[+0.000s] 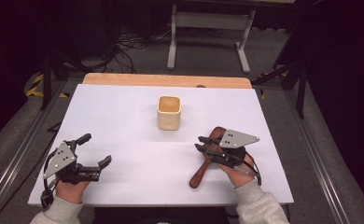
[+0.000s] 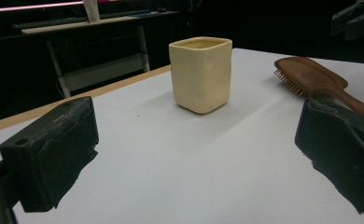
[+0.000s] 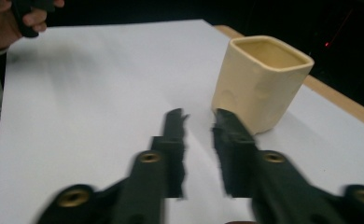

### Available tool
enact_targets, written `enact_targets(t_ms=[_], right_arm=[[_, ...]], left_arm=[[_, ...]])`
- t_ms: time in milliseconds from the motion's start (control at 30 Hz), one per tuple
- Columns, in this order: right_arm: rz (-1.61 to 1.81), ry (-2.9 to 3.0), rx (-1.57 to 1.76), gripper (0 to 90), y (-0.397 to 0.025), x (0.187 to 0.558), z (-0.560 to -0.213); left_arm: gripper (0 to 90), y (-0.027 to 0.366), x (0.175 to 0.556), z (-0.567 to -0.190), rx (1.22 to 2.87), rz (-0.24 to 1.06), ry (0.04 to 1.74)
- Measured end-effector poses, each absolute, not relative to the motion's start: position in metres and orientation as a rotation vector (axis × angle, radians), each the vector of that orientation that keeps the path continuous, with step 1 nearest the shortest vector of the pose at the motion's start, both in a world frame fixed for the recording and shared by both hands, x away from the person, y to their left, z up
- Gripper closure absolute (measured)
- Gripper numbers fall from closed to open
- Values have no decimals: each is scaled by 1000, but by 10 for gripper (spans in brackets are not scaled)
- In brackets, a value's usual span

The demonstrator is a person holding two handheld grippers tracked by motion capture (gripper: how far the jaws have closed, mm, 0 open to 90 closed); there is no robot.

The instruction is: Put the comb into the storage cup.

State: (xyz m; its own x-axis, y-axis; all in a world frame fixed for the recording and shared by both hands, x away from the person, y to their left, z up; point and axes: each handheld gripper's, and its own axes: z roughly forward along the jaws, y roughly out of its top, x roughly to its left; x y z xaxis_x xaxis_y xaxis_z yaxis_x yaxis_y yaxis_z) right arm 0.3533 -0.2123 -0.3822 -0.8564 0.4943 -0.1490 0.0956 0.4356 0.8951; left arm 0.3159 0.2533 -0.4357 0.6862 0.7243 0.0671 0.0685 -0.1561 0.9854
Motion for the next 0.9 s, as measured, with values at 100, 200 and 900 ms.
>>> enact_targets(t_ms=[100,200,900], right_arm=[[1310,2376,479,898,-204,355,-381],[1235,2430,465,899,-197,358,-380],[819,2775,422,899,-170,377,-403]], left_arm=[[4,254,315,-436,1654,655,657],[4,256,313,-436,1659,659,660],[4,258,310,-437,1668,661,661]])
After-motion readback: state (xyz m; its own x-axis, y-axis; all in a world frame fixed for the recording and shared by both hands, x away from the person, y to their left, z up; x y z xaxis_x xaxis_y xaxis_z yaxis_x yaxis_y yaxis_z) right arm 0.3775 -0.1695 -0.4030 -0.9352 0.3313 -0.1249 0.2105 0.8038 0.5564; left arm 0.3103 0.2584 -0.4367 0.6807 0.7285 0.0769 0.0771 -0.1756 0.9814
